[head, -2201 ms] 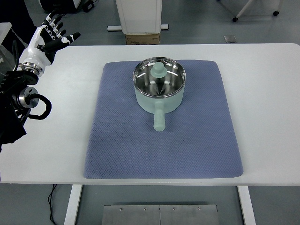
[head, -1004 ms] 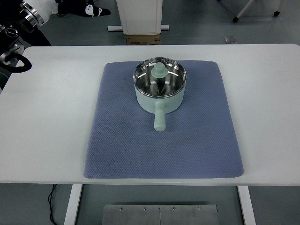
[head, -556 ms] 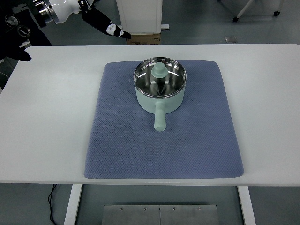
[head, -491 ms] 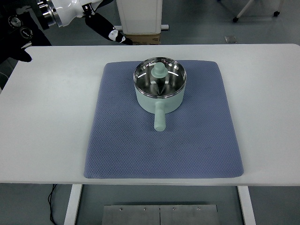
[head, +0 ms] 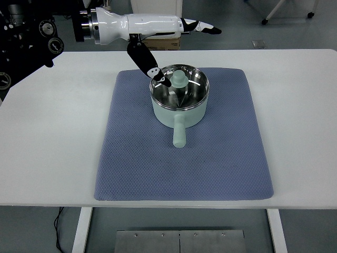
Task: Rotate green pot handle
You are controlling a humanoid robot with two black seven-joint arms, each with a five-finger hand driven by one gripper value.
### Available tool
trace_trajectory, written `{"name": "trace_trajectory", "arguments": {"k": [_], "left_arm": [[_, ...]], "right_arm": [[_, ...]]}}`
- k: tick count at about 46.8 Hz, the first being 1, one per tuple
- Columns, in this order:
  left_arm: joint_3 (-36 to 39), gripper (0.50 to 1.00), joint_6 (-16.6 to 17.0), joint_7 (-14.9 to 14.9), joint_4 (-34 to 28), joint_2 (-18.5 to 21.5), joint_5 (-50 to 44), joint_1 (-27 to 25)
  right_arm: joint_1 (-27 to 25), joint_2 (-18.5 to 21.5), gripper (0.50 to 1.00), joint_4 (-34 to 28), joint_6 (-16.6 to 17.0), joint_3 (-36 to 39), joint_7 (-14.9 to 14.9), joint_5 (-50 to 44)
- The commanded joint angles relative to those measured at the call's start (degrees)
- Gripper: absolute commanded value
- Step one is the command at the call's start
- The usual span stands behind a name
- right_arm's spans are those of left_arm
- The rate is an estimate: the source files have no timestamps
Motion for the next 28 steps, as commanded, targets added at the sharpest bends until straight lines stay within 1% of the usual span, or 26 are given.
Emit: {"name": "trace_trajectory", "arguments": {"k": [1,5,11,15,19,20,26,28], "left_arm": [[0.5,1.0,-1.69,-0.12,-0.84,-0.11,1.66,-0.55],[1.82,1.0,-3.18,-1.08,-1.63,-0.11,3.6,-1.6],[5.16,1.0,-3.27,-1.28,-3.65,-0.46,7.29,-2.57],[7.09,1.0,-3.27,-1.28,-3.83,-0.98,9.4,-3.01],[7.62,1.0,-3.36,-1.28,-3.83,-2.21,9.58,-2.84],[7.88,1.0,-3.53,-1.28,-3.83,-3.78,9.75,-2.84],[9.38,1.0,-5.29,-1.28,-3.83,-4.5,10.46,-3.36],[9.64,1.0,-5.91,-1.28,-3.74,-5.37,11.07,-3.45]], "right_arm": [[0.0,0.0,1.0,0.0,0.0,-0.08,0.02,0.0],[0.0,0.0,1.0,0.0,0.0,-0.08,-0.07,0.0],[0.0,0.0,1.0,0.0,0.0,0.09,0.02,0.0],[0.0,0.0,1.0,0.0,0.0,-0.08,-0.07,0.0],[0.0,0.0,1.0,0.0,0.0,0.09,0.02,0.0],[0.0,0.0,1.0,0.0,0.0,-0.08,0.02,0.0],[0.0,0.0,1.0,0.0,0.0,-0.08,0.02,0.0],[0.0,0.0,1.0,0.0,0.0,-0.08,0.02,0.0]]}}
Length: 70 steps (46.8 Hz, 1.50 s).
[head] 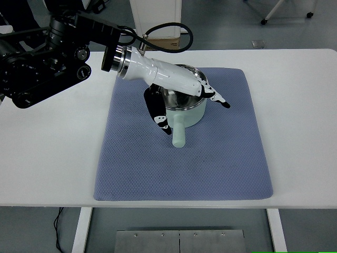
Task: Rotate green pot handle
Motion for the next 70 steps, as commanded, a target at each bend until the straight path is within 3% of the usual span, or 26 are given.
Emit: {"name": "trace_trajectory", "arguments": {"k": [1,7,24,40,54,70], "left_arm": [[0.44,1.0,-1.2,0.0,0.07,-1.35,1.12,-0.42],[1.49,1.0,-3.22,0.0,0.07,-2.67,3.23,-1.21],[2.99,1.0,-2.87,0.0,0.95,-5.04,10.0,-0.69],[9.84,1.0,0.38,0.0,4.38,-8.12,10.35,-0.25],[10.81,1.0,2.31,0.0,4.64,-10.4,14.04,-0.07],[12.48,1.0,2.4,0.0,6.93,-11.55,16.24,0.63]], "right_arm": [[-0.02,0.01,1.0,0.0,0.0,-0.03,0.01,0.0],[-0.02,0.01,1.0,0.0,0.0,-0.03,-0.08,0.0],[-0.02,0.01,1.0,0.0,0.0,0.14,0.01,0.0],[-0.02,0.01,1.0,0.0,0.0,-0.03,0.01,0.0],[-0.02,0.01,1.0,0.0,0.0,0.14,0.01,0.0],[-0.02,0.01,1.0,0.0,0.0,-0.03,0.01,0.0]]}}
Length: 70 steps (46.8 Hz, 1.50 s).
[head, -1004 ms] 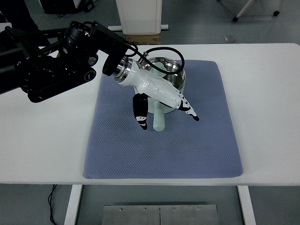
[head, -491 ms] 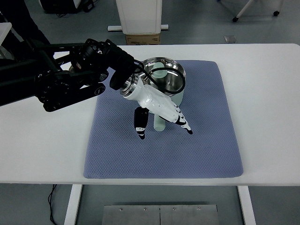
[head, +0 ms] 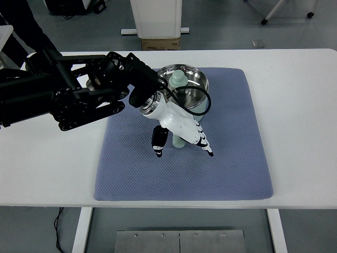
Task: Rotate green pot handle
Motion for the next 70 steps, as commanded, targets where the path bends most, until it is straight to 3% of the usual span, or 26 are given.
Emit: {"name": "trace_trajectory", "arguments": {"k": [1,70], "left_arm": [[0.79,1.0,-0.01,-0.01,0.25,-0.01,0.49,-0.09],[6.59,1.0,-0.71,-0.01,-0.28,2.81,0.93,-3.43]], "right_arm": [[0.0,0.0,1.0,0.0,0.0,-0.13,0.02,0.0],[0.0,0.0,1.0,0.0,0.0,-0.13,0.01,0.0]]}}
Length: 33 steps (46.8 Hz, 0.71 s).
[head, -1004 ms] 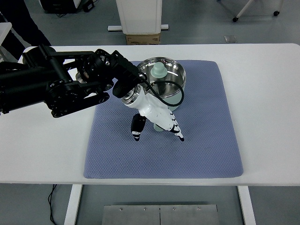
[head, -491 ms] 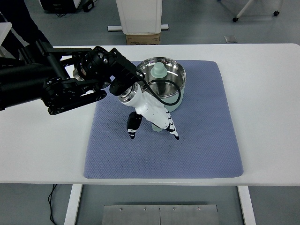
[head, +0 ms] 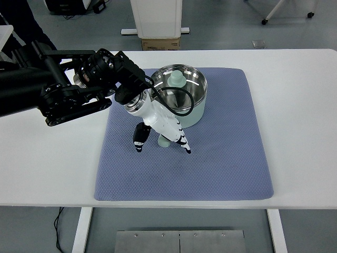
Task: Rotate green pot handle
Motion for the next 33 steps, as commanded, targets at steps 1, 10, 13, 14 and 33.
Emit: {"name": "trace_trajectory", "arguments": {"k": [1,10,13,14,33], "left_arm": [[0.38,1.0,-0.06,0.01,0.01,0.15,0.0,-0.11],[1.53,1.0,0.03,0.01,-0.16,0.5,0.0,-0.11],[1.97,1.0,0.03,0.01,-0.16,0.59,0.0,-0.11],[1.97,1.0,-0.06,0.01,-0.16,0.67,0.0,-0.2],[4.08,1.0,-0.15,0.01,-0.25,4.54,0.0,-1.08]], "right_arm": [[0.0,0.0,1.0,0.0,0.0,-0.04,0.02,0.0],[0.0,0.0,1.0,0.0,0.0,-0.04,0.02,0.0],[0.0,0.0,1.0,0.0,0.0,-0.04,0.02,0.0],[0.0,0.0,1.0,0.0,0.0,0.14,0.02,0.0],[0.0,0.0,1.0,0.0,0.0,0.14,0.02,0.0]]}}
